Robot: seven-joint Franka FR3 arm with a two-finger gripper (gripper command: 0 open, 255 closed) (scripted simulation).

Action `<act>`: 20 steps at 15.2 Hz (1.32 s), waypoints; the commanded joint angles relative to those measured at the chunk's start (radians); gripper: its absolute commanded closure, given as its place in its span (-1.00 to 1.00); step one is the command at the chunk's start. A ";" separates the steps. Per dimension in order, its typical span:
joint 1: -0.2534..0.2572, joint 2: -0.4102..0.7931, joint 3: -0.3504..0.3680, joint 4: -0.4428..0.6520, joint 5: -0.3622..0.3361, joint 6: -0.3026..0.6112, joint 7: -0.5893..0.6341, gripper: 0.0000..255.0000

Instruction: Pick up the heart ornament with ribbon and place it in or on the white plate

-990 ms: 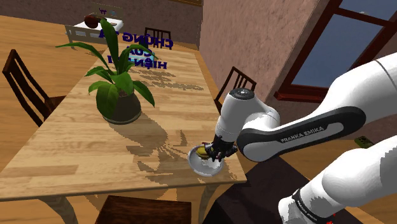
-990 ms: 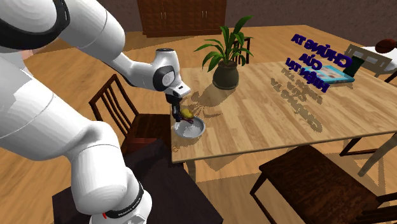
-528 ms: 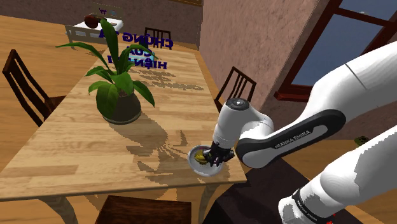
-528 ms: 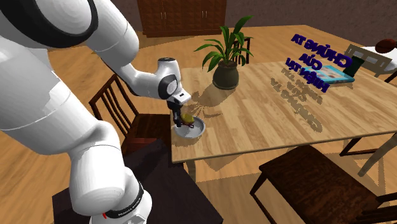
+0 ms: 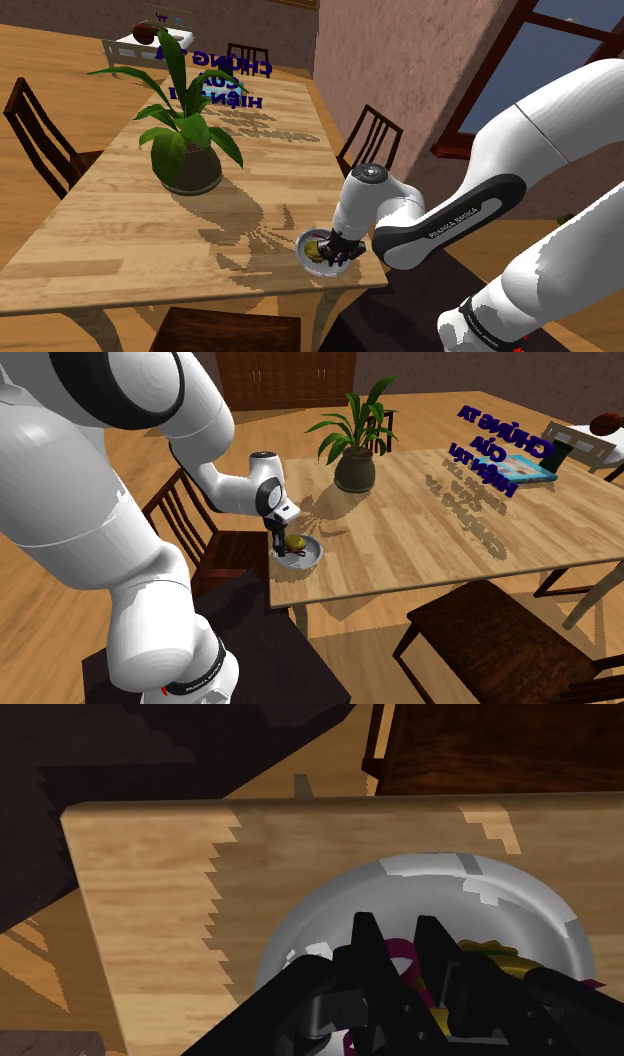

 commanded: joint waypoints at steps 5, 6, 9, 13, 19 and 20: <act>-0.001 0.002 0.000 0.000 -0.003 0.002 0.002 -1.00; -0.001 0.002 0.000 0.000 -0.002 0.001 0.002 -1.00; -0.001 0.001 0.000 0.000 -0.002 0.001 0.002 -1.00; 0.053 -0.149 -0.016 0.015 0.196 -0.127 -0.141 -1.00; 0.077 -0.181 -0.037 0.022 0.222 -0.162 -0.160 -1.00; 0.077 -0.181 -0.037 0.022 0.222 -0.162 -0.160 -1.00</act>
